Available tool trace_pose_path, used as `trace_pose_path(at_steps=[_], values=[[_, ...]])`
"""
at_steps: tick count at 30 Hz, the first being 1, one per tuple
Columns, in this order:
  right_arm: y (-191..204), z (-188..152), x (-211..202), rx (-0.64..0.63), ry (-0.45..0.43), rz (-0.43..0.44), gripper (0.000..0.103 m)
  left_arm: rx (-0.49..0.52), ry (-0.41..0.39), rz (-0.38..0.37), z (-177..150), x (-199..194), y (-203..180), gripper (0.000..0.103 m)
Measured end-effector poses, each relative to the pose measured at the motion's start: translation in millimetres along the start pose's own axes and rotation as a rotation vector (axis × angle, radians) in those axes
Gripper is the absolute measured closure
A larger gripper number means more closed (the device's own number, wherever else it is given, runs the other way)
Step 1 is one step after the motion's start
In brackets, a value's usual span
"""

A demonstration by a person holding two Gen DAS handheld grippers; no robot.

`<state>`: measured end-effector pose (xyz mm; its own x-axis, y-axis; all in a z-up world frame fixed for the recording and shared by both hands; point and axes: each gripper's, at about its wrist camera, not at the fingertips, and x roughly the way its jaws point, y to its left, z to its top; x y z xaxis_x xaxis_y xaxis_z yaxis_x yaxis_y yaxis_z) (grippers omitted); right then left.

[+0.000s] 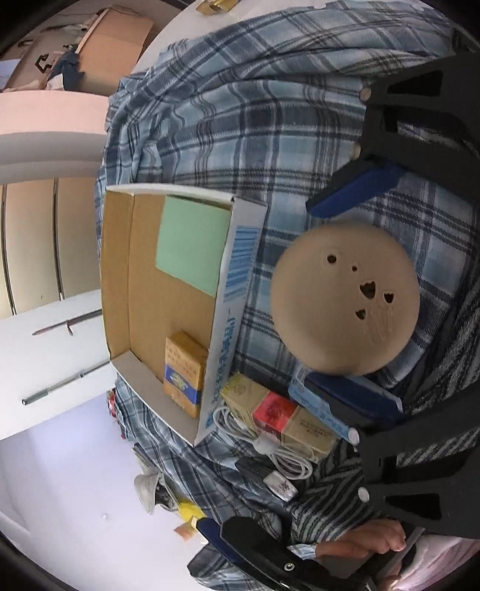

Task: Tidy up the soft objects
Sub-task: 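Grasp the red Liqun pack with the left tool while the right tool grasps the wooden coaster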

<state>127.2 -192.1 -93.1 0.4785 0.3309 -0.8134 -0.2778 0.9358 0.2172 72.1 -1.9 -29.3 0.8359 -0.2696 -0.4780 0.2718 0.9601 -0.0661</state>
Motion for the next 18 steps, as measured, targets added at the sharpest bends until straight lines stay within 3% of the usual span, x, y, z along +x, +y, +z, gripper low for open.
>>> trace_pose_path(at_steps=[4, 8, 10, 12, 15, 18], values=[[5.0, 0.0, -3.7, -0.014, -0.025, -0.009, 0.027, -0.006, 0.03, -0.007, 0.1, 5.7, 0.4, 0.005], [5.5, -1.6, -21.2, -0.009, -0.118, -0.016, 0.027, -0.012, 0.076, -0.049, -1.9, 12.9, 1.2, 0.011], [7.0, -3.3, -38.8, -0.012, -0.215, -0.042, 0.027, -0.015, 0.137, -0.109, -4.2, 21.8, -0.6, 0.014], [7.3, -3.3, -43.7, -0.016, -0.243, -0.048, 0.027, -0.028, 0.207, -0.138, -8.2, 32.2, -1.5, 0.025], [10.1, -3.5, -54.1, -0.03, -0.301, -0.069, 0.027, -0.03, 0.247, -0.152, -11.1, 38.8, -3.6, 0.028], [12.5, -1.8, -54.1, -0.044, -0.301, -0.076, 0.027, -0.033, 0.297, -0.175, -14.1, 46.1, -5.6, 0.034]])
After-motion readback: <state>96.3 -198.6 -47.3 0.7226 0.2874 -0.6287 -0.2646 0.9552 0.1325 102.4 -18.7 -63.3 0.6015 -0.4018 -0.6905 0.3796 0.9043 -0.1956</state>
